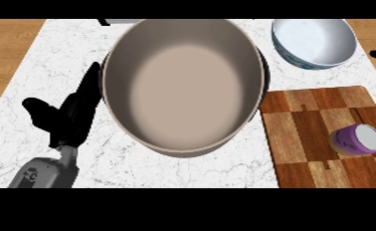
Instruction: Pick the can from the cutting board and place it in the pot
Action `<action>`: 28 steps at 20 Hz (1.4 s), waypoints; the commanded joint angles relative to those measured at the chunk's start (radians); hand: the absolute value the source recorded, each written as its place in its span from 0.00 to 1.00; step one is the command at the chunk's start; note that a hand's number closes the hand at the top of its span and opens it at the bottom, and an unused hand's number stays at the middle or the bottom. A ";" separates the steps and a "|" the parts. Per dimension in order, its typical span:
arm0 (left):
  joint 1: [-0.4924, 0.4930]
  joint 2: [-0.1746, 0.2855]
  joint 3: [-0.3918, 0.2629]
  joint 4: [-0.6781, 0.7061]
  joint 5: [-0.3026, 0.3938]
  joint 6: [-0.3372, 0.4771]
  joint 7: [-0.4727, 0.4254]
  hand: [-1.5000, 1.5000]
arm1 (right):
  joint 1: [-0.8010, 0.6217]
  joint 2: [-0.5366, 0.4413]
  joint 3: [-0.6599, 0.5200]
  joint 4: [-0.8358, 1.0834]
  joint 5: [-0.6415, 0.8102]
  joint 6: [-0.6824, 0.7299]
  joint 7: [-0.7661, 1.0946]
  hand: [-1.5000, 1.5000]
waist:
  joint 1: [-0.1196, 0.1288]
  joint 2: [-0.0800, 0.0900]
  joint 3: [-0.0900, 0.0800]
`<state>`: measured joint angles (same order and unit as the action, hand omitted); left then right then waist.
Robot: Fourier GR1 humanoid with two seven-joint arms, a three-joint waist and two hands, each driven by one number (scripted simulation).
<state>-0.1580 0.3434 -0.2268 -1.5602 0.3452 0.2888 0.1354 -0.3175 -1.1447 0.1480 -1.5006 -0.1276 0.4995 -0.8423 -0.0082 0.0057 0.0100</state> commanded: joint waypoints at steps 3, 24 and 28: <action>-0.014 0.003 -0.014 -0.052 -0.003 0.019 0.070 0.50 | 0.043 -0.179 0.036 0.034 0.181 0.104 -0.336 0.00 | 0.022 -0.002 -0.002; -0.011 -0.033 -0.020 -0.045 -0.053 0.014 0.080 0.50 | 0.053 -0.165 0.270 0.319 0.610 -0.313 -0.449 0.00 | 0.038 0.004 -0.009; -0.047 -0.026 -0.002 -0.044 -0.052 0.002 0.108 0.50 | 0.030 -0.173 0.264 0.395 0.613 -0.306 -0.506 0.00 | 0.029 0.001 -0.009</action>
<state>-0.1794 0.3132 -0.2469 -1.6223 0.2889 0.3071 0.2286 -0.2607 -1.3295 0.4127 -1.1927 0.4562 0.1652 -1.1036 0.0292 0.0081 0.0019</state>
